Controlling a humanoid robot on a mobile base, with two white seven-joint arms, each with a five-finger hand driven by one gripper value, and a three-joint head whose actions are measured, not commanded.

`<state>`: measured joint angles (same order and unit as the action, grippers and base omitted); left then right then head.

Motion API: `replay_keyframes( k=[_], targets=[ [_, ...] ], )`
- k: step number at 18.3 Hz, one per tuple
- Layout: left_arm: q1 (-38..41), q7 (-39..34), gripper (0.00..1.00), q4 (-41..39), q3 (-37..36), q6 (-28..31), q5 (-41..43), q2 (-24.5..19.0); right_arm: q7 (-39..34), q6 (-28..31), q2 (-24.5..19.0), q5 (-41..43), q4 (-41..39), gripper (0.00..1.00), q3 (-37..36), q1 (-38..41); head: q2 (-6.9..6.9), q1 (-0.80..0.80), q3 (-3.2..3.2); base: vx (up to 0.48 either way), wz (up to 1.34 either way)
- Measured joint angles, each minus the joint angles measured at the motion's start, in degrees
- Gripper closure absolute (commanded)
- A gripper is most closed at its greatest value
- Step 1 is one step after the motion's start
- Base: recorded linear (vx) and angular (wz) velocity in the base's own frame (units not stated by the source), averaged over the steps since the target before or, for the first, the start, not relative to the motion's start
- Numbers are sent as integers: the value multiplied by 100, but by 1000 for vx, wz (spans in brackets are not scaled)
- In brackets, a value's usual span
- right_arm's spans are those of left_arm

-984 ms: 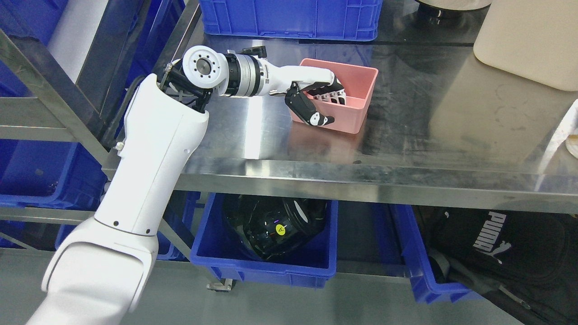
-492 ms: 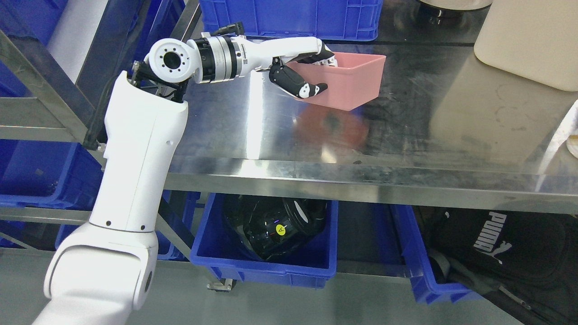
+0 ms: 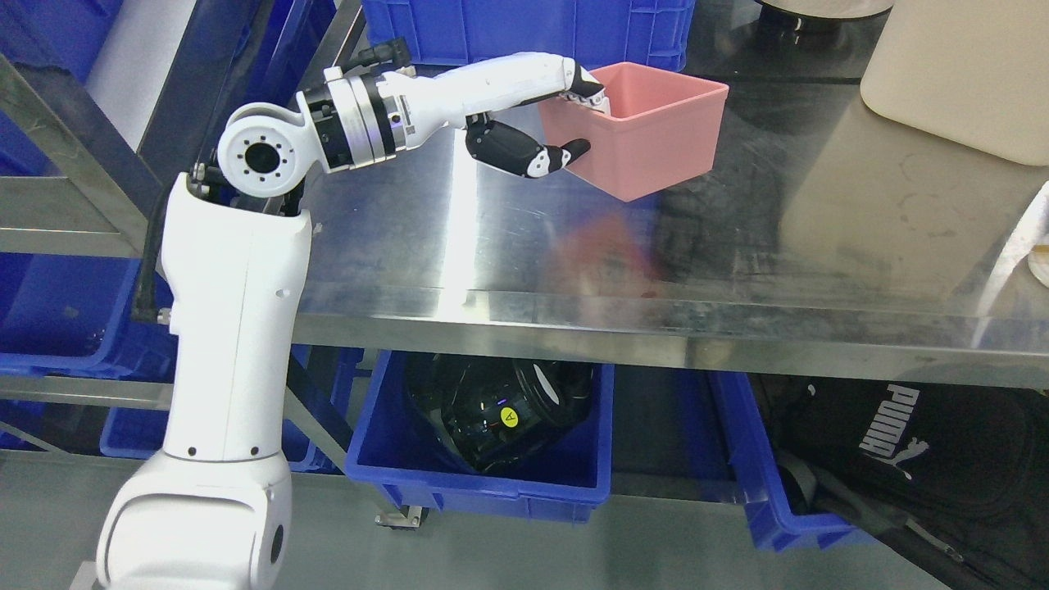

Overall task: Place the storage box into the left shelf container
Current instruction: 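Lift the pink box off the shelf with the left hand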

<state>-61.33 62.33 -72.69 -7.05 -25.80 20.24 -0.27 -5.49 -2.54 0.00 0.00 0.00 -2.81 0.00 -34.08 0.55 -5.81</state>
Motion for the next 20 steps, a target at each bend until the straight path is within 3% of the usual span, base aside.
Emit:
replay_keyframes(
  k=[9,20],
  targets=[
    [781,-40,99,-1017,405,-752,-16,16,0,0,0,0,0,0,0,0,0,0,0,0,0],
    [1118,-72,100,-1568,607,-1018,-20,22,0,0,0,0,0,0,0,0,0,0,0,-20,46]
  ],
)
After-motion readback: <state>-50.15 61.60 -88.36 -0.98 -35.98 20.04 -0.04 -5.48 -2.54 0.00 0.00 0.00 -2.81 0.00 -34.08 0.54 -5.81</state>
